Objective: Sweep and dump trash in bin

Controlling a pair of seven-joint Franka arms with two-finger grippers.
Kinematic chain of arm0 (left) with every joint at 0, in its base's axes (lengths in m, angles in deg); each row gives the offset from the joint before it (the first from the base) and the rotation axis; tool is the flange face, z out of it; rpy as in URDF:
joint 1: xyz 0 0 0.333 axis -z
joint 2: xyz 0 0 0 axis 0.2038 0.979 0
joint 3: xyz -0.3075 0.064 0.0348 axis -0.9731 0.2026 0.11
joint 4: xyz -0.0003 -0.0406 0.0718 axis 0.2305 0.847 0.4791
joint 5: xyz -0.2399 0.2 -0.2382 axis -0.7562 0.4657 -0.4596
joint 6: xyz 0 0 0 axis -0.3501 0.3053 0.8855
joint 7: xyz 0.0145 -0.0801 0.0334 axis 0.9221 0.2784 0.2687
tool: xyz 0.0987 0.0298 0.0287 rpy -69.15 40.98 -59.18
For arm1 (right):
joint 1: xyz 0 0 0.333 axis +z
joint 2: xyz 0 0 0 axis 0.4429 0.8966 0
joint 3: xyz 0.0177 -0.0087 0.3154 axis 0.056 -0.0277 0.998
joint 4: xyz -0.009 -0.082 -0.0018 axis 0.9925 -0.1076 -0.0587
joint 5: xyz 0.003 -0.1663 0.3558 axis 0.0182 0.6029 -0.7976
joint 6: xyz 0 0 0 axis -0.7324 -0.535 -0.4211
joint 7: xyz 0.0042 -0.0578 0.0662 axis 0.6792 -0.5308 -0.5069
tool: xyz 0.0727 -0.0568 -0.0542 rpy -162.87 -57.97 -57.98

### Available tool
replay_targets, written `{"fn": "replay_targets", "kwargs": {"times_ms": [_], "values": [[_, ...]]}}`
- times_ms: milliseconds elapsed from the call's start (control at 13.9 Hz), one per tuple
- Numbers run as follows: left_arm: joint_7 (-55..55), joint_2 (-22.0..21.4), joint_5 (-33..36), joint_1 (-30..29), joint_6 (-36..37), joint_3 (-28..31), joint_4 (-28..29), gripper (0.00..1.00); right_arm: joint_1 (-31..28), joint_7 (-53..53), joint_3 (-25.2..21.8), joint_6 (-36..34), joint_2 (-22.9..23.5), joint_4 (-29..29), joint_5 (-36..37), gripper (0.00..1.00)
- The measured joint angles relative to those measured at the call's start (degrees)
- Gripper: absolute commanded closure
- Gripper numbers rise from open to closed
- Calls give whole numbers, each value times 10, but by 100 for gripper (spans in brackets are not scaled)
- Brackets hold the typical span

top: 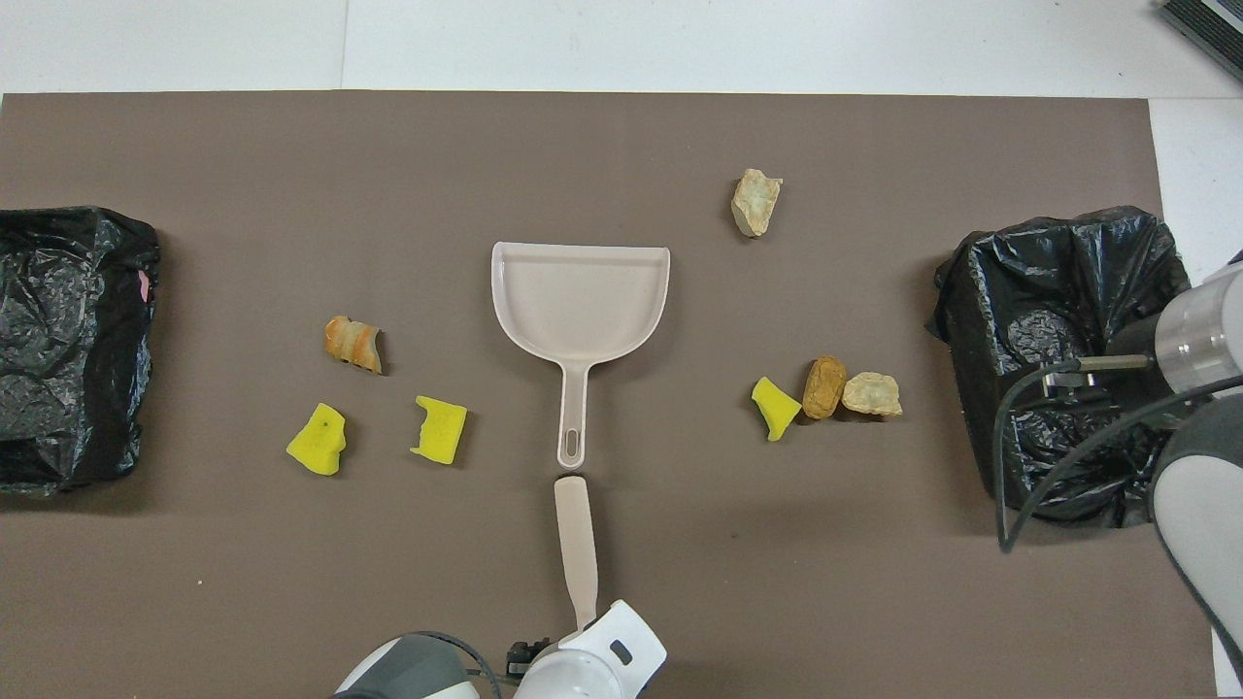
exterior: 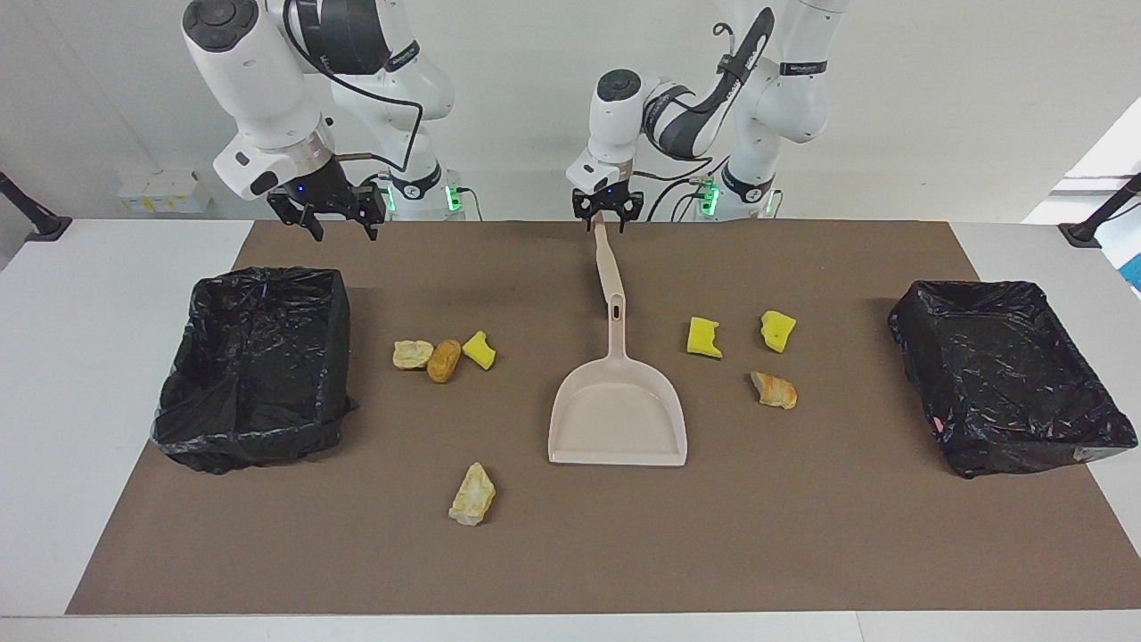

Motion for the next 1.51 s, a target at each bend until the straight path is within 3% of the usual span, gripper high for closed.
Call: {"fn": "replay_targets", "kwargs": {"times_ms": [359, 574, 789, 1005, 1507], "values": [[10, 10, 0, -21, 28, 11, -15, 100, 14, -50, 3, -11, 13, -3, 32, 29], [54, 10, 0, -79, 83, 15, -34, 100, 33, -50, 6, -11, 19, -4, 34, 31], [114, 11, 5, -150, 94, 19, -38, 100, 37, -40, 11, 15, 26, -5, 9, 31], [164, 17, 31, -218, 95, 20, -42, 100, 81, 32, 16, 61, 53, -10, 1, 31], [321, 19, 34, -376, 99, 21, -58, 100, 246, 296, 22, 185, 165, -56, 0, 31]]}}
